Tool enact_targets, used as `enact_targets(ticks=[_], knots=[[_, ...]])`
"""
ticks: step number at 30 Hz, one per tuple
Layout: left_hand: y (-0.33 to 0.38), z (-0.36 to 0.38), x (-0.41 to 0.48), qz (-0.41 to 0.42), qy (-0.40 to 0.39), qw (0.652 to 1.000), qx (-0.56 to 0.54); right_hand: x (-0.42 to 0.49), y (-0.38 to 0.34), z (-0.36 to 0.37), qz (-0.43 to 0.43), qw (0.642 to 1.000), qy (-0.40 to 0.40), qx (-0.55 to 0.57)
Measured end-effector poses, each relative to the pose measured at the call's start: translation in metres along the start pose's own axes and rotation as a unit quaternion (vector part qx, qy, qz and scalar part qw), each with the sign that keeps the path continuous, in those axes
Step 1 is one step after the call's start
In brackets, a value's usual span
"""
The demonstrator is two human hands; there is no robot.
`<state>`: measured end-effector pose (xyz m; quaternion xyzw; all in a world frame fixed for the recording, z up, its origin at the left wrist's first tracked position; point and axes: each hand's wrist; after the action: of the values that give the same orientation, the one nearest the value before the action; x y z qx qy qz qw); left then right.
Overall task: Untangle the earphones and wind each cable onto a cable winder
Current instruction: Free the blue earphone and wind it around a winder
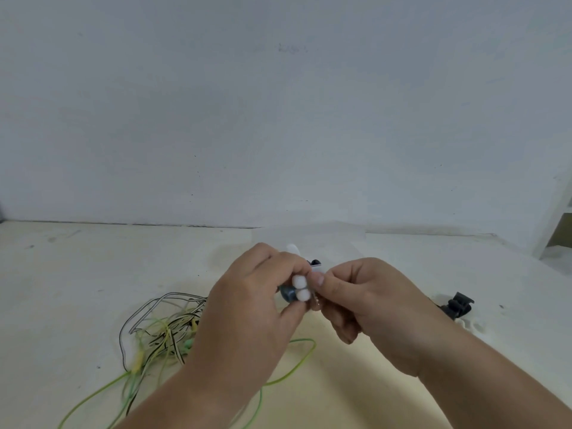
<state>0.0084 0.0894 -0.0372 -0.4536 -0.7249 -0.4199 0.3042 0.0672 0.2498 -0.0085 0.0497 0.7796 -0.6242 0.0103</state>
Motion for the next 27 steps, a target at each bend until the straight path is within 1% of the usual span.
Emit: enact_targets(ticks=[4,7,16,21,25,27], knots=[[-0.0009,-0.0018,0.0011,-0.009,0.007,1.000,-0.001,0.0004,0.0010,-0.0069,0.021,0.999,-0.035,0.023],[-0.0014,-0.0026,0.0010,-0.011,0.005,1.000,0.006,0.0029,0.0034,-0.0080,0.008,0.999,-0.046,0.012],[0.0010,-0.0034,0.0025,-0.022,0.013,1.000,-0.011,0.0022,0.0033,-0.0053,-0.054,0.997,-0.007,-0.055],[0.0004,0.0008,0.0009,-0.036,0.008,0.999,0.002,0.0013,0.0027,-0.0021,-0.053,0.994,0.023,-0.088],[0.0032,-0.0025,0.0016,-0.054,0.004,0.996,-0.067,0.0027,0.0041,-0.0023,-0.049,0.995,0.038,-0.074],[0.0044,-0.0050,0.0031,-0.066,0.003,0.988,-0.140,0.0034,0.0044,-0.0044,-0.049,0.996,0.047,-0.066]])
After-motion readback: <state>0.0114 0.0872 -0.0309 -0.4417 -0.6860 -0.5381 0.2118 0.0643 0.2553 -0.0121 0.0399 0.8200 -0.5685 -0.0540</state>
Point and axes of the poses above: each hand's wrist, its own x-axis towards the middle knuckle, its own z-axis out of the palm, y = z × x, and after that the axes turned 10 degrees about z, right-handed
